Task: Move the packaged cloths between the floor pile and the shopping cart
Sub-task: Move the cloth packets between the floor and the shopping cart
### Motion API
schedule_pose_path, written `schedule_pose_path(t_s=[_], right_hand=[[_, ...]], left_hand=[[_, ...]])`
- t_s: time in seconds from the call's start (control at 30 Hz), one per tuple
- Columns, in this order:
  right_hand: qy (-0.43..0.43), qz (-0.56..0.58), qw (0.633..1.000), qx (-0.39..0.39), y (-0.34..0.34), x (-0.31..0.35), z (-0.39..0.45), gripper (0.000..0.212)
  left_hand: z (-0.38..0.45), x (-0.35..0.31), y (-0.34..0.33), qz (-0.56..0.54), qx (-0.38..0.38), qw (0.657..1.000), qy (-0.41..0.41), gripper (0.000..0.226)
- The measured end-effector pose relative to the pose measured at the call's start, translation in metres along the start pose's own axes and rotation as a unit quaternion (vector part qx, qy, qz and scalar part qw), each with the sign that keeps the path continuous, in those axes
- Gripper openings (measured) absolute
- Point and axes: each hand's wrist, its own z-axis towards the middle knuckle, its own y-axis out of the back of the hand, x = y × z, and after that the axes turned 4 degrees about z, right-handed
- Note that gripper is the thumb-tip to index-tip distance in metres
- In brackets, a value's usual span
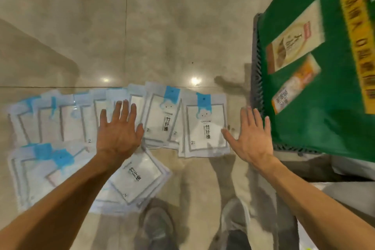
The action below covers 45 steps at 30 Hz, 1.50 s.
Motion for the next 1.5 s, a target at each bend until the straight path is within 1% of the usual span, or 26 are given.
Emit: schedule_pose_path(t_s=[0.1,0.17,0.27,0.33,0.37,0.43,0.53,0.6,0.67,0.73,0.8,0.87,0.93,1.0,1.1,1.17,1.23,1.33,1.37,1.43,1.5], right_hand=[[-0.010,-0.012,0.999,0.036,-0.058,0.003,0.039,0.110],[-0.015,-0.004,0.999,0.034,-0.089,0.007,0.059,0.117],[-0.019,0.017,0.999,0.039,-0.125,0.012,0.083,0.127],[-0.024,0.026,0.999,0.036,-0.141,0.013,0.094,0.132],[-0.026,0.030,0.999,0.032,-0.146,0.014,0.096,0.133],[-0.033,0.049,0.998,0.003,-0.154,0.012,0.098,0.134],[-0.059,0.089,0.994,-0.036,-0.154,0.011,0.098,0.127],[-0.084,0.134,0.986,-0.045,-0.154,0.013,0.098,0.118],[-0.110,0.190,0.974,-0.048,-0.154,0.016,0.098,0.113],[-0.130,0.252,0.958,-0.043,-0.154,0.020,0.099,0.109],[-0.142,0.281,0.949,-0.022,-0.150,0.023,0.104,0.105],[-0.160,0.292,0.943,0.012,-0.143,0.024,0.110,0.102],[-0.175,0.316,0.931,0.045,-0.137,0.023,0.114,0.097],[-0.169,0.367,0.913,0.057,-0.136,0.021,0.112,0.089],[-0.156,0.454,0.876,0.042,-0.139,0.018,0.106,0.075],[-0.151,0.496,0.854,0.050,-0.141,0.016,0.103,0.064],[-0.146,0.547,0.823,0.057,-0.141,0.013,0.099,0.052],[-0.143,0.614,0.773,0.069,-0.138,0.006,0.093,0.039],[-0.147,0.633,0.756,0.079,-0.137,0.004,0.090,0.038],[-0.156,0.665,0.724,0.097,-0.135,0.000,0.087,0.040],[-0.152,0.686,0.705,0.095,-0.132,-0.002,0.084,0.036]], left_hand=[[0.032,-0.013,-0.053,0.011,0.012,1.000,-0.002,0.071],[0.053,-0.022,-0.083,0.010,0.003,1.000,-0.007,0.074],[0.077,-0.034,-0.117,-0.020,-0.026,0.999,-0.001,0.084],[0.088,-0.039,-0.135,-0.051,-0.025,0.998,0.008,0.095],[0.091,-0.040,-0.141,-0.070,-0.022,0.997,0.013,0.099],[0.094,-0.040,-0.150,-0.106,-0.046,0.993,0.022,0.106],[0.093,-0.038,-0.155,-0.161,-0.081,0.983,0.034,0.109],[0.092,-0.040,-0.151,-0.190,-0.108,0.974,0.052,0.103],[0.094,-0.044,-0.143,-0.192,-0.118,0.972,0.068,0.092],[0.097,-0.048,-0.132,-0.171,-0.097,0.976,0.092,0.085],[0.101,-0.051,-0.121,-0.142,-0.062,0.982,0.106,0.080],[0.105,-0.052,-0.113,-0.133,-0.025,0.986,0.094,0.074],[0.107,-0.052,-0.110,-0.172,0.006,0.982,0.074,0.068],[0.107,-0.054,-0.107,-0.237,0.030,0.969,0.064,0.058],[0.102,-0.059,-0.103,-0.313,0.049,0.946,0.068,0.031],[0.101,-0.063,-0.100,-0.393,0.058,0.913,0.093,0.022],[0.099,-0.064,-0.099,-0.473,0.073,0.872,0.102,0.034],[0.092,-0.059,-0.104,-0.556,0.078,0.821,0.101,0.047],[0.090,-0.058,-0.107,-0.575,0.080,0.807,0.109,0.047],[0.085,-0.056,-0.110,-0.604,0.079,0.783,0.125,0.038],[0.082,-0.053,-0.110,-0.624,0.072,0.766,0.139,0.033]])
